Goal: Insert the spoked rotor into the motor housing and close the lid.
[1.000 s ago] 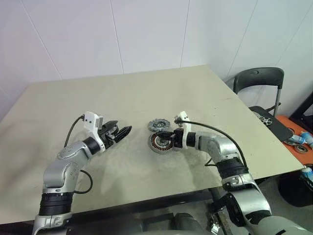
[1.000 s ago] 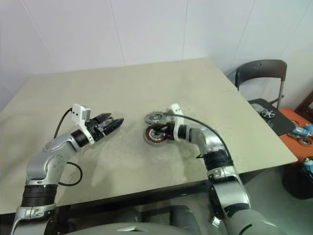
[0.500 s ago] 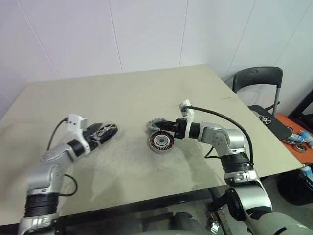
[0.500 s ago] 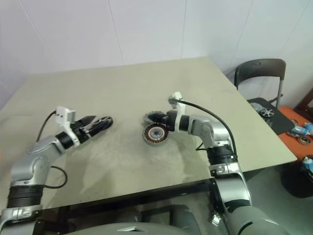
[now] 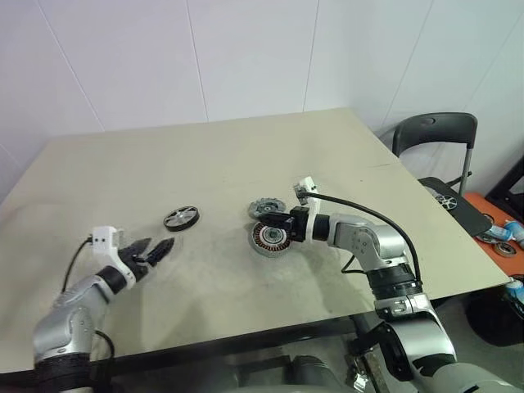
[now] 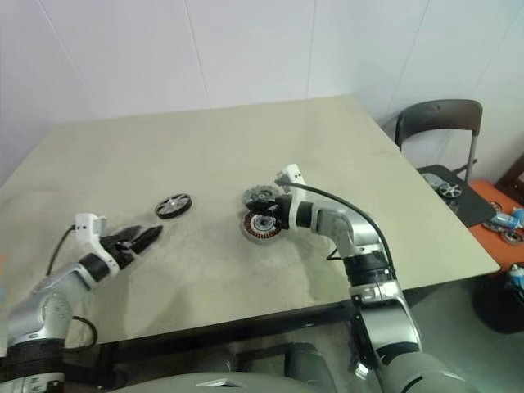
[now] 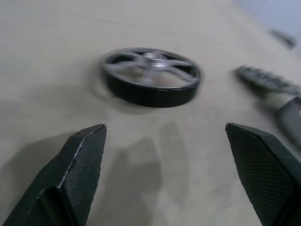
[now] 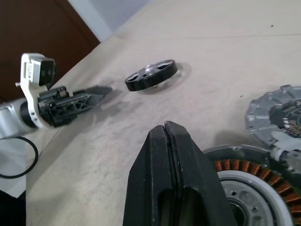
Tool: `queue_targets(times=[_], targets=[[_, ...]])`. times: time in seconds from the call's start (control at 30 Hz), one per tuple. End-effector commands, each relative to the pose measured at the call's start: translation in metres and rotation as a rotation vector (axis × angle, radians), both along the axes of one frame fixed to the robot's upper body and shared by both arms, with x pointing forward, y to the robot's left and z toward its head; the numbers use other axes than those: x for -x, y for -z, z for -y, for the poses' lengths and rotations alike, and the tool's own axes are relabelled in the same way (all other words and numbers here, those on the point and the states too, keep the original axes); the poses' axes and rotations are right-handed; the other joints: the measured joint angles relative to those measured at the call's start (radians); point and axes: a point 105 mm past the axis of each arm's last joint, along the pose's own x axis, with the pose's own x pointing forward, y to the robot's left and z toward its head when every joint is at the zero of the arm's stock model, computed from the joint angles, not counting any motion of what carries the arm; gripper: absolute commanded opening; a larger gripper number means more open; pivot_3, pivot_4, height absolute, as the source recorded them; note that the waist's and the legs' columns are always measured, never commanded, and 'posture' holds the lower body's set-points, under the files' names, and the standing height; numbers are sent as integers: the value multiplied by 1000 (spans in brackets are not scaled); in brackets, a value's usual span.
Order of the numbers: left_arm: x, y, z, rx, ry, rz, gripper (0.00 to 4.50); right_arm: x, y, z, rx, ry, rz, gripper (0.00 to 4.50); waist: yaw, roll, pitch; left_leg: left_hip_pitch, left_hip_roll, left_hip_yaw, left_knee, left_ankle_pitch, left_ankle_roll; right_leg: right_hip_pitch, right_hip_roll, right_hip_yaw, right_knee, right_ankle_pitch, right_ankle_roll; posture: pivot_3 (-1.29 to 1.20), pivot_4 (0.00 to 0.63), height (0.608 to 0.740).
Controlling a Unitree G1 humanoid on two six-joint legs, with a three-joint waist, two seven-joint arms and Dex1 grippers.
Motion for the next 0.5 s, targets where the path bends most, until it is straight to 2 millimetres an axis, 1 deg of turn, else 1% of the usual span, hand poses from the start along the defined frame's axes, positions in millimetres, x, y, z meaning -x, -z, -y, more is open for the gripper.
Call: queue_targets(times=[0.03,0.07,0.17,0.33,0.5], targets=[[-6,9,10,44,-20,-20,4324,-8,-15,-5,-11,6,57,14,-2,0,0,0,0,0,0,0,0,0,0,0,0,0,0,0,0,740],[-6,13,13,65,-26,-27,4324,-8,-15,-5,-6,6,58,14,-2,0,0,0,0,0,0,0,0,0,0,0,0,0,0,0,0,740],[-12,10,18,189,-76,-15,4324,-7,-15,-1,1,7,56,14,4,1,-1,1,0,0,0,0,0,1,0,0,0,0,0,0,0,740],[-23,19,6,259,-187,-49,4324,-7,-8,5,23,32,39,14,18,1,-1,2,0,0,2,0,0,3,0,0,0,1,1,0,0,740],[-43,14,3,307,-245,-55,4324,-5,-5,7,36,36,37,14,22,1,-1,10,0,0,1,1,-1,10,1,-1,1,0,3,0,0,740]])
